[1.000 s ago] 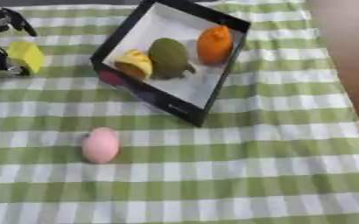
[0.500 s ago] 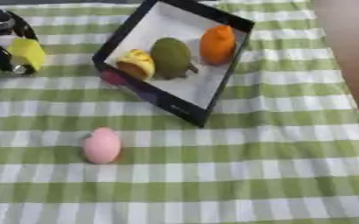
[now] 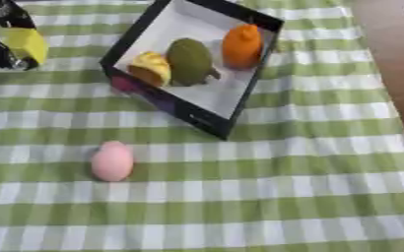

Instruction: Pick up objects on the table and place them in the box.

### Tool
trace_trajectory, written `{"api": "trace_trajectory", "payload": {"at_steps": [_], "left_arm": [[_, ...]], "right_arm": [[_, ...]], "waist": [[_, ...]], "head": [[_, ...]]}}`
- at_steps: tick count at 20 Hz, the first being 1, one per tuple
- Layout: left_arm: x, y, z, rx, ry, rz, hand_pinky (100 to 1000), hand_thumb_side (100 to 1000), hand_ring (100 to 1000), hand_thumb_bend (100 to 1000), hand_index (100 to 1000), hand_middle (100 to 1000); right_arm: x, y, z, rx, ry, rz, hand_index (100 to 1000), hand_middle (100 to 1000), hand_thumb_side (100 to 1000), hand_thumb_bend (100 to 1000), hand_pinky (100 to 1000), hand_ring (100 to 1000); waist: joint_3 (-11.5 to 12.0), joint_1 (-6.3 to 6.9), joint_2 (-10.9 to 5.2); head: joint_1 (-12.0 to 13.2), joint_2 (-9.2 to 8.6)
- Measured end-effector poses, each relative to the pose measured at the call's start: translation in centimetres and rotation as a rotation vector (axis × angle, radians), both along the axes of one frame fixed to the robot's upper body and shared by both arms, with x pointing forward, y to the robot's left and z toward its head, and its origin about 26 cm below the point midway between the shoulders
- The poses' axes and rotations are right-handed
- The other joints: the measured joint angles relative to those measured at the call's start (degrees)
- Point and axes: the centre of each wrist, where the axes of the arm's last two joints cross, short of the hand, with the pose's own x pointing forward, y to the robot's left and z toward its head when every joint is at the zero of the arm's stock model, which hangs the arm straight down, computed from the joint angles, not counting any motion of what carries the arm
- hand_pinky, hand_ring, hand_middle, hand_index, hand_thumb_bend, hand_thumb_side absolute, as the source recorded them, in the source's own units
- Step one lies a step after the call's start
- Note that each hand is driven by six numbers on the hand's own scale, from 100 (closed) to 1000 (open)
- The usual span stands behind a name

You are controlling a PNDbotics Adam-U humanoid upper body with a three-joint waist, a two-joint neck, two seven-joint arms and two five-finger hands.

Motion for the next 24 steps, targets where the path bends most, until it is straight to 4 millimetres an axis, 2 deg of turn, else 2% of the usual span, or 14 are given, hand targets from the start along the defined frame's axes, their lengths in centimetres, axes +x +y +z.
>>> {"api": "trace_trajectory", "payload": {"at_steps": [3,6,9,12,17,24], "left_arm": [[-0.1,-0.9,1.0,0.014,-0.020,-0.047,732,100,664,390,620,572],[-0.3,-2.1,2.6,0.002,-0.071,-0.104,734,100,654,372,618,566],[-0.5,-4.2,4.5,-0.033,-0.131,-0.186,734,100,648,364,620,563],[-0.5,-7.4,5.8,-0.063,-0.169,-0.289,733,100,639,351,617,558],[-0.8,-13.0,6.0,-0.109,-0.180,-0.451,733,100,630,336,616,554],[-0.5,-17.7,4.6,-0.139,-0.134,-0.530,727,100,626,323,614,553]], "right_arm": [[-0.1,-0.1,-0.2,0.001,0.007,-0.003,783,709,390,175,996,825],[-0.1,-0.2,-0.4,0.003,0.011,-0.006,783,709,384,180,996,825],[-0.1,-0.2,-0.5,0.008,0.014,-0.006,783,709,379,181,995,825],[-0.1,-0.2,-0.5,0.011,0.014,-0.003,784,710,374,182,995,826],[0.0,-0.1,-0.2,0.021,0.008,0.006,784,711,363,183,995,826],[0.1,0.3,0.4,0.049,-0.014,0.006,786,718,355,178,996,830]], "waist": [[0.43,0.00,-0.31],[0.76,0.00,-1.37],[0.81,0.01,-2.68],[0.26,0.02,-2.97],[-0.01,0.03,-3.52],[-0.89,0.81,-3.53]], "head": [[-0.83,0.52],[-1.41,0.96],[-1.68,1.04],[-1.72,1.23],[-1.46,1.08],[-0.94,-0.25]]}}
